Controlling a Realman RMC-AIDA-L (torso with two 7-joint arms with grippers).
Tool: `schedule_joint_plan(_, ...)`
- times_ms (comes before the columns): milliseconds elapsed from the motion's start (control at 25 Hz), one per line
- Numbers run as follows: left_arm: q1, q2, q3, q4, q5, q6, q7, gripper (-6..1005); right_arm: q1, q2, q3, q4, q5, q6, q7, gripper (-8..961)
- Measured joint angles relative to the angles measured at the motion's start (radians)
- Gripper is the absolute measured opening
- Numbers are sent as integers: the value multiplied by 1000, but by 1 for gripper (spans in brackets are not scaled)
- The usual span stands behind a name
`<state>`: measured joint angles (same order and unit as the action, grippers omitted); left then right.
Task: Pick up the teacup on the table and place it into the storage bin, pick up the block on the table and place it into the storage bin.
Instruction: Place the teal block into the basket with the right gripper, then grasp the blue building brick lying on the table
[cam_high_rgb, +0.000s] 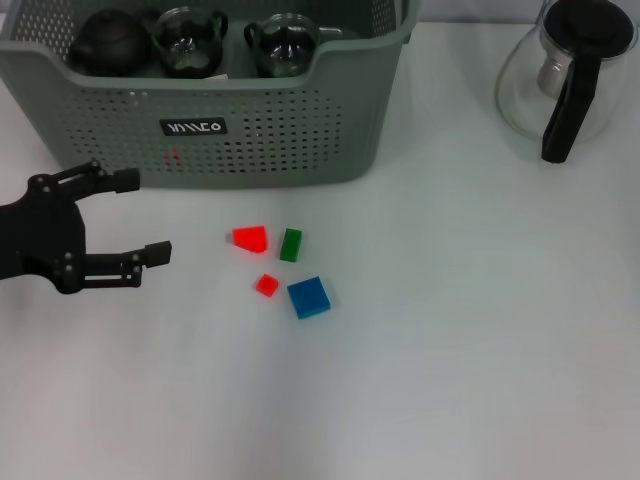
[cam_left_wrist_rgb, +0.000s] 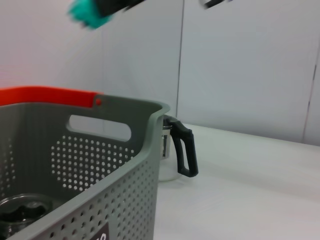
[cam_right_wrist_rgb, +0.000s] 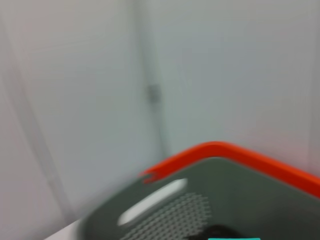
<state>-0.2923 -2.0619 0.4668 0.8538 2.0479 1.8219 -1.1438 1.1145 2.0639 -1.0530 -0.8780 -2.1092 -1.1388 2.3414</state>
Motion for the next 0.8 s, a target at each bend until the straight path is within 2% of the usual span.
schedule_joint_plan(200, -5, 0, 34, -1, 0, -2, 8, 923, 46, -27, -5, 147, -28, 100, 35, 424)
schedule_joint_plan(360, -7, 0, 46, -1, 0, -7, 29, 922, 46, -19, -17, 161, -75, 111, 31, 425)
schedule_joint_plan(560, -10, 0, 48, -1, 0, -4, 31, 922, 37, -14, -43, 157, -82, 122, 25, 569)
schedule_joint_plan(680, -11, 0, 49, -1, 0, 0, 32, 921, 17, -2, -47, 129, -75, 114, -10, 692)
schedule_joint_plan(800, -11, 0, 55, -1, 0, 1, 32, 921, -17, 15, -47, 59, -41, 46, -82, 814)
